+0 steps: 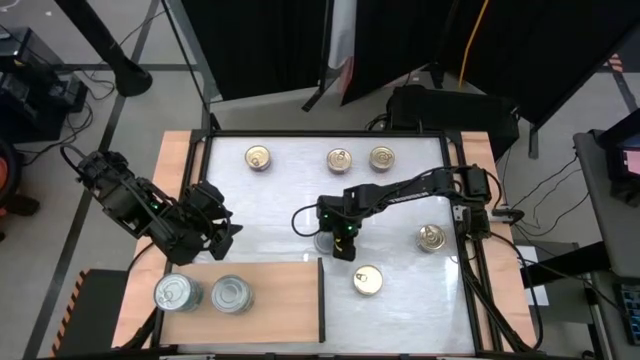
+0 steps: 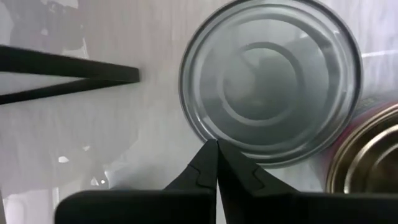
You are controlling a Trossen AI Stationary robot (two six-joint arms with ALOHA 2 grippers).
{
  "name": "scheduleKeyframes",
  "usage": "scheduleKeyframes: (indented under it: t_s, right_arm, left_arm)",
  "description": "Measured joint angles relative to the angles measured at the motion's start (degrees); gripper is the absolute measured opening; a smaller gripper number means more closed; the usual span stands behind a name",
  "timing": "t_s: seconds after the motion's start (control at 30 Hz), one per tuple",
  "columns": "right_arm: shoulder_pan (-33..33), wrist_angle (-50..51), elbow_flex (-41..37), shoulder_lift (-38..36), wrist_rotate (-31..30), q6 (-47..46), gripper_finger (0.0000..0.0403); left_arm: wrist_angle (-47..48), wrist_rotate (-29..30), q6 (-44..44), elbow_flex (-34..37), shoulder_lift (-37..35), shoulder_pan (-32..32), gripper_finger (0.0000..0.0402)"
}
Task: Stack canned seafood by type on shelf
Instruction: Stack the green tuna can on top of the green tuna can on the shelf
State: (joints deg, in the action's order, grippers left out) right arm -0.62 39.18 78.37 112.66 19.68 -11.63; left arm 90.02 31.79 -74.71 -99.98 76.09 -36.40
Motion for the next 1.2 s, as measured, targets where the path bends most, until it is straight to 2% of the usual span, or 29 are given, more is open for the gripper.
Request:
scheduleKeyframes:
  t_s: [0.47, 0.7, 0.97, 1.03, 1.13, 1.2]
  right_arm:
    - [1.3, -2.2, -6.1, 0.1, -0.5, -2.6, 0.0000]
    - [1.5, -0.5, -6.4, -0.6, -0.4, -2.6, 0.0000]
    - [2.6, 1.6, -6.8, -11.0, -4.7, 0.4, 0.0000]
    - [3.1, -0.2, -7.6, -12.0, -3.9, 1.6, 0.0000]
    - [3.7, -4.9, -9.5, -12.2, 1.9, 1.5, 0.0000]
    - [4.5, -7.8, -11.1, -12.2, 2.8, -0.6, 0.0000]
  left_arm:
    - [0.0, 0.0, -1.3, 0.0, 0.0, 0.0, 0.0228]
    - [0.0, -0.1, -1.2, 0.0, 0.0, 0.0, 0.0228]
    - [0.0, -0.9, -0.3, 0.0, 0.0, 0.0, 0.0228]
    - [0.0, -0.9, 0.7, 0.0, 0.0, 0.1, 0.0228]
    - [0.0, -0.7, 1.6, 0.0, 0.0, 0.5, 0.0228]
    - [0.0, -0.6, 1.7, 0.0, 0.0, 0.9, 0.0228]
